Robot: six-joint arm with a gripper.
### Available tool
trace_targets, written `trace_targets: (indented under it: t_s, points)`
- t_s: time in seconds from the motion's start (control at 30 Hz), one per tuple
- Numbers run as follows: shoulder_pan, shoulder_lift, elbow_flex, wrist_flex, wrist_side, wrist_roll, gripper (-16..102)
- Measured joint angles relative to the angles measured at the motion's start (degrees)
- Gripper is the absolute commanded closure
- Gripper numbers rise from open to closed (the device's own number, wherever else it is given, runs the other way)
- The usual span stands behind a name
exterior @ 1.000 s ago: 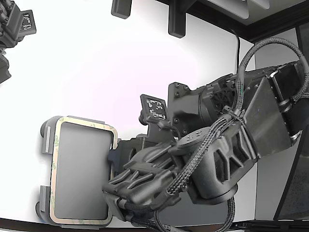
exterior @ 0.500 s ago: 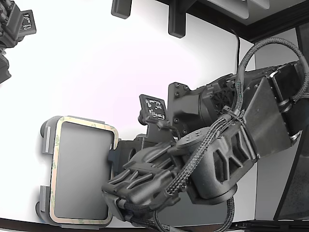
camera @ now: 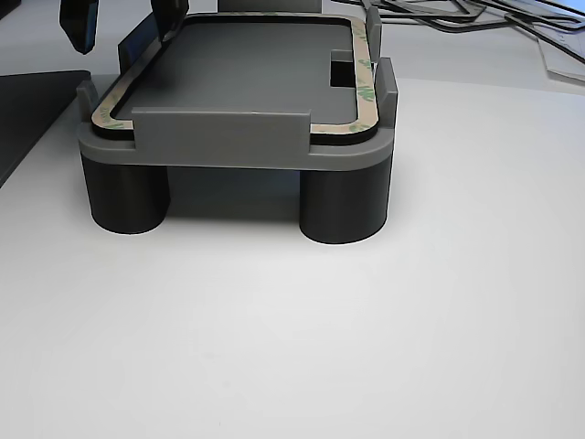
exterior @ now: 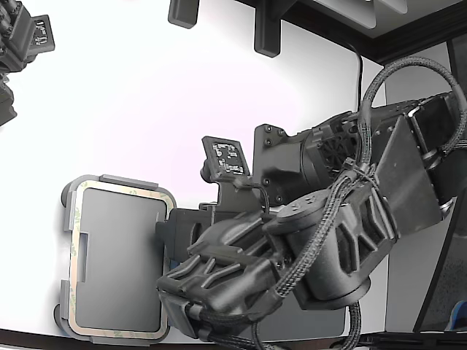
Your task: Move top rectangular frame to the holder.
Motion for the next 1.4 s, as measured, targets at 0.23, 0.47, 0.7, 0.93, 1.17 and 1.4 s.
trace_targets:
  t_s: [0.23, 0.47, 0.7, 0.93, 1.17, 1.4]
  points:
    - [0.79, 8.61, -0.53, -0.79, 11.16, -17.75, -14]
    - [-1.76, 24.26, 10.81, -10.99, 25.84, -47.55, -14]
    - [-15.12, 48.08, 31.46, -26.63, 20.04, -81.56, -14]
    - [-25.14, 72.77, 56.78, -39.38, 3.52, -103.89, -14]
    - [-26.28, 89.74, 74.09, -38.06, -0.35, -108.90, -14]
    - [-33.40, 91.49, 80.24, -38.41, -9.58, -112.68, -14]
